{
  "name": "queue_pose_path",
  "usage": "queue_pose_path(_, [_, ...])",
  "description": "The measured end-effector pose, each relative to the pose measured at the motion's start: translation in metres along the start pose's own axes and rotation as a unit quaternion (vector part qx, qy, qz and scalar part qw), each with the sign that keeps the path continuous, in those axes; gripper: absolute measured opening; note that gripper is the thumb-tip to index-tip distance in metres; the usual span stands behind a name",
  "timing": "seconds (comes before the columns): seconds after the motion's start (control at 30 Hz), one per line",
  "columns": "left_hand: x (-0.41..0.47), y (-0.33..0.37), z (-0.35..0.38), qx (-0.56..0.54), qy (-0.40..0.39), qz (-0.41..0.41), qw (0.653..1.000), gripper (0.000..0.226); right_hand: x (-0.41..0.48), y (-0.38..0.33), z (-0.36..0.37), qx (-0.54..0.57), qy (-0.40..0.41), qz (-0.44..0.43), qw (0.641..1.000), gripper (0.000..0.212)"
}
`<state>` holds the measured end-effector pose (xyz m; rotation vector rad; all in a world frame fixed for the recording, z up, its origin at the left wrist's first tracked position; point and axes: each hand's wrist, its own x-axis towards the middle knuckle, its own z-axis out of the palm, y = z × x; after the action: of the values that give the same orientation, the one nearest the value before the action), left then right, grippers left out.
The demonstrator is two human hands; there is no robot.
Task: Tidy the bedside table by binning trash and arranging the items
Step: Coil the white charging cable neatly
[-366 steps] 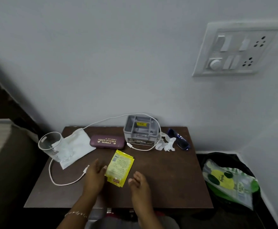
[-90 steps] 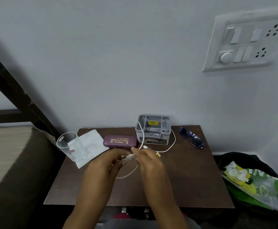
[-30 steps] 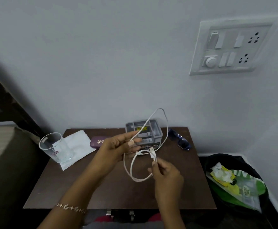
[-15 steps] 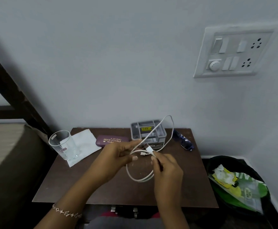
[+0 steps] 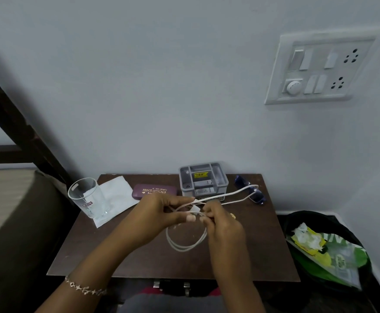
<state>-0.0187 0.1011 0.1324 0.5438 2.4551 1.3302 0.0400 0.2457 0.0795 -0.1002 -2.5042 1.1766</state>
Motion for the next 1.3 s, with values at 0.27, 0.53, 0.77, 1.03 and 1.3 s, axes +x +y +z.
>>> queue_pose_path(0.27, [0.002,-0.001,0.004,0.145,0.029,0.040,0.988,0.026,-0.001,0.002,0.007,-0.032,0.021,-0.017,0.999,0.049])
queue_pose_path(0.53, [0.000,0.001,0.009,0.103,0.089,0.021,0.990,0.026,0.000,-0.010,0.008,-0.109,0.015,0.031,0.993,0.036])
queue_pose_path(0.77, [0.000,0.008,0.011,0.046,0.128,0.038,0.990,0.017,0.002,-0.016,0.006,-0.184,0.068,0.004,0.981,0.005])
queue_pose_path(1.03, [0.003,-0.001,0.010,-0.084,0.098,0.063,0.990,0.024,0.009,-0.010,-0.015,0.155,-0.055,0.135,0.977,0.020])
queue_pose_path(1.3, [-0.005,-0.001,0.027,-0.225,0.232,0.059,0.944,0.029,0.009,-0.012,-0.012,0.318,0.015,0.211,0.924,0.017])
